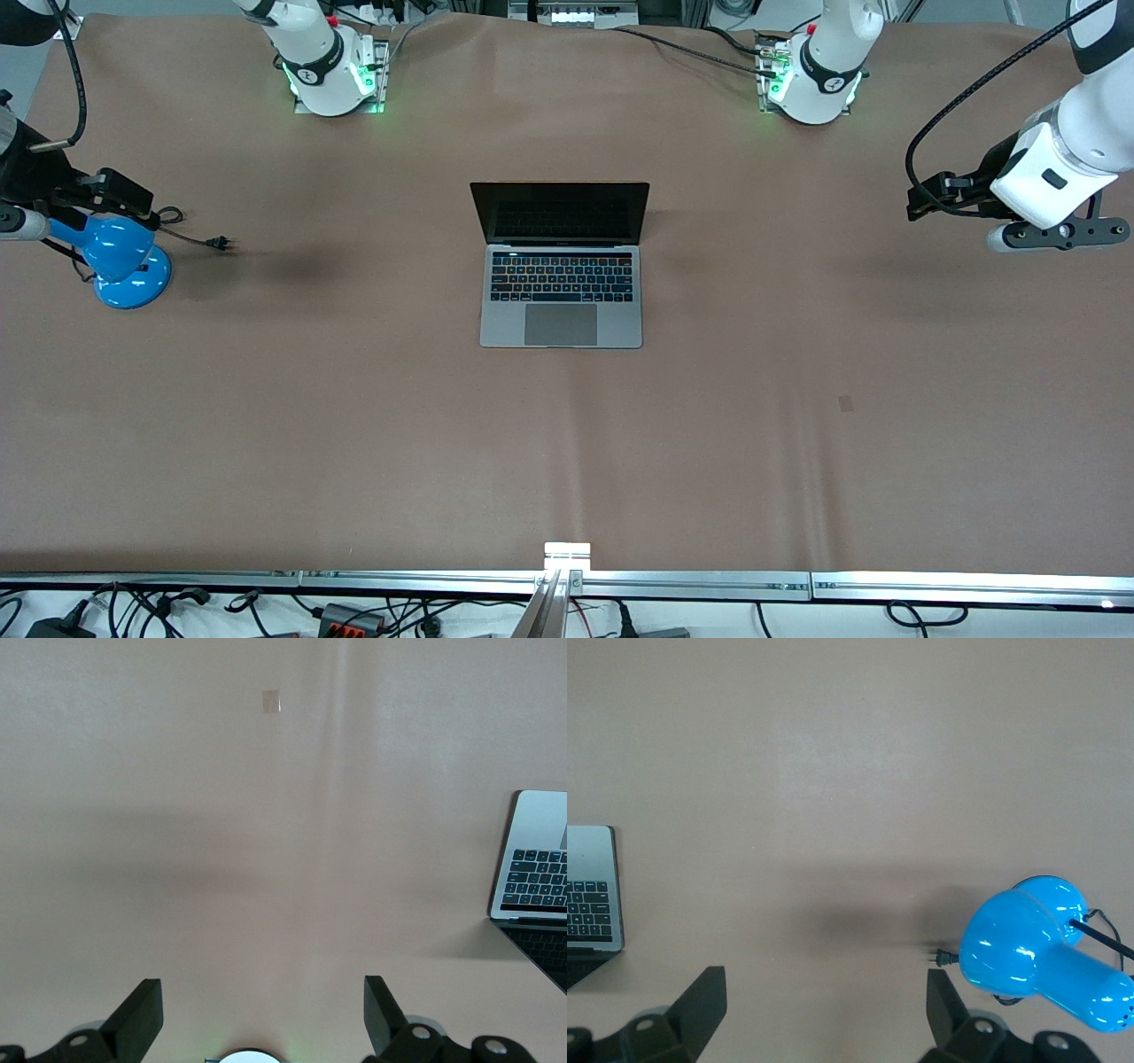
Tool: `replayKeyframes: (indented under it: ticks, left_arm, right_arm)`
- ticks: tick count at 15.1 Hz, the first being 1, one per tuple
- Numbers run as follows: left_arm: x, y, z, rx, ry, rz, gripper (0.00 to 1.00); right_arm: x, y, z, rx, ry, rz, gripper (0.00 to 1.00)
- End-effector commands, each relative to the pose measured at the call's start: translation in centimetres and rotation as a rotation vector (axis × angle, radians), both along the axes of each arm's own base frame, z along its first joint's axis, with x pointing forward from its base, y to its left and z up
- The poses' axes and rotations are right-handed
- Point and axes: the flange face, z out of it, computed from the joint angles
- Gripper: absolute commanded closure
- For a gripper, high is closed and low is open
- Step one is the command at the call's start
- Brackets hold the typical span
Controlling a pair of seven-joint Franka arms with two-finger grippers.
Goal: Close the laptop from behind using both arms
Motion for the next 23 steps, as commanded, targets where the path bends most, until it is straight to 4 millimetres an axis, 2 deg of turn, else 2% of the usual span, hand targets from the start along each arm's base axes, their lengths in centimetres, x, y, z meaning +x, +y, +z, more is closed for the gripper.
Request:
replayKeyframes:
  ticks: [1,4,5,6,7,8,9,14,16,18,21,23]
  left_arm:
    - [-0.3,0.3,0.4,0.021,-0.003,-0.009,0.00]
    - [-0.4,0.3,0.3,0.020,0.000,-0.007,0.00]
    - [-0.4,0.3,0.3,0.021,0.001,-0.012,0.05]
    - [-0.4,0.3,0.4,0.019,0.001,-0.027,0.34]
    - [-0.7,0.2,0.2,0.019,0.024,-0.032,0.64]
    - [-0.9,0.3,0.2,0.018,0.035,-0.030,0.93]
    - [-0.9,0.4,0.2,0.017,0.036,-0.033,0.99]
    - [-1.0,0.4,0.3,0.001,0.040,-0.039,1.00]
    - [-0.9,0.3,-0.2,-0.008,0.055,-0.081,1.00]
    - [-0.8,0.3,-0.3,-0.028,0.056,-0.118,1.00]
    - [-0.9,0.0,-0.7,-0.034,0.068,-0.129,1.00]
    - [-1.3,-1.0,-2.0,-0.065,0.100,-0.138,1.00]
  right_arm:
    - [-1.0,0.1,0.2,-0.005,0.003,0.005,0.00]
    - [-0.9,0.2,0.4,-0.012,-0.002,0.012,0.00]
    - [-0.9,0.2,0.3,-0.010,0.001,0.021,0.10]
    - [-1.0,0.2,0.2,-0.010,0.006,0.013,0.55]
    - [-1.1,0.7,0.2,-0.010,0.015,0.019,0.83]
    - [-1.1,0.6,0.2,-0.010,0.018,0.018,1.00]
    - [-1.1,0.6,0.3,-0.010,0.017,0.016,1.00]
    - [-1.0,0.6,-0.4,-0.003,0.042,0.018,1.00]
    - [-1.2,0.9,-1.1,0.005,0.076,0.035,1.00]
    - [-1.1,2.2,-2.5,0.008,0.123,0.057,1.00]
    - [-1.4,5.6,-5.2,0.032,0.247,0.113,1.00]
    - [-1.8,7.8,-7.7,0.042,0.337,0.146,1.00]
